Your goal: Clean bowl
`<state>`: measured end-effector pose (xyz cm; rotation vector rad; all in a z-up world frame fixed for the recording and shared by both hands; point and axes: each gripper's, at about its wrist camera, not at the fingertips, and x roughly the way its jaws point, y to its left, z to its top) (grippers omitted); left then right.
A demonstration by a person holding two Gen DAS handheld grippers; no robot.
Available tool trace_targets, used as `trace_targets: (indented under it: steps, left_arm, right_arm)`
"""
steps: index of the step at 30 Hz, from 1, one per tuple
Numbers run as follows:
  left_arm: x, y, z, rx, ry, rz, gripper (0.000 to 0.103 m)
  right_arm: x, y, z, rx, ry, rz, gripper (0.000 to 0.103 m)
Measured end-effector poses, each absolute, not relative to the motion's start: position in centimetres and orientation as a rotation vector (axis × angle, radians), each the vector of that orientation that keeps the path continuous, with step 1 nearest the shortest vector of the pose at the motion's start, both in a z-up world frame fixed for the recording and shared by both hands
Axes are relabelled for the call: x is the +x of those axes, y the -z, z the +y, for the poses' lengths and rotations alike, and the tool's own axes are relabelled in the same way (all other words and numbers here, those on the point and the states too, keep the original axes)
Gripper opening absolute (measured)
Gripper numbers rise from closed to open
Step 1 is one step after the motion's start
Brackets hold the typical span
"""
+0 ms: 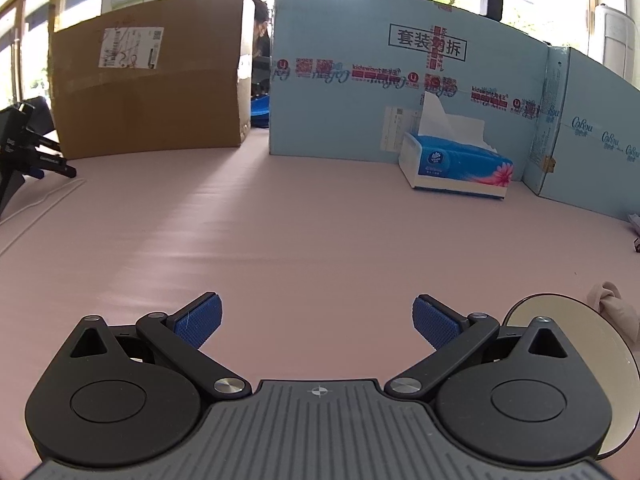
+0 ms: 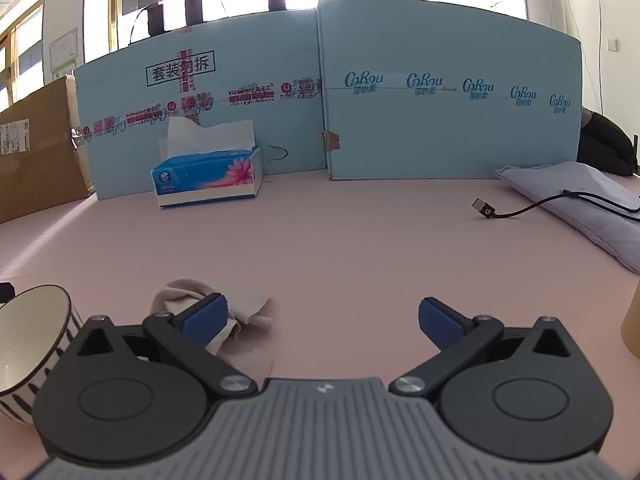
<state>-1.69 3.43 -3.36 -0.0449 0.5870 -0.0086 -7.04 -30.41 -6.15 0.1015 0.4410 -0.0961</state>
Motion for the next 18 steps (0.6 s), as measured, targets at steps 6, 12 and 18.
trace_targets:
  steps: [6,12,18]
  left_arm:
    - [-1.75,3.42,3.46,-0.048,0.007,0.588,0.103]
    - [-1.82,3.33,3.39,-0.042,0.008,0.588,0.103]
    - [-1.89,3.21,3.36,-0.042,0.006,0.588,0.103]
  right_arm:
    - [-7.12,6.15,-30.47,0.105,0.098,0.442,0.103]
    - [-7.16,6.03,-30.47,0.105,0.096,0.438,0.103]
    - [-7.26,5.88,-30.65,0.109,0.102,0.431,0.103]
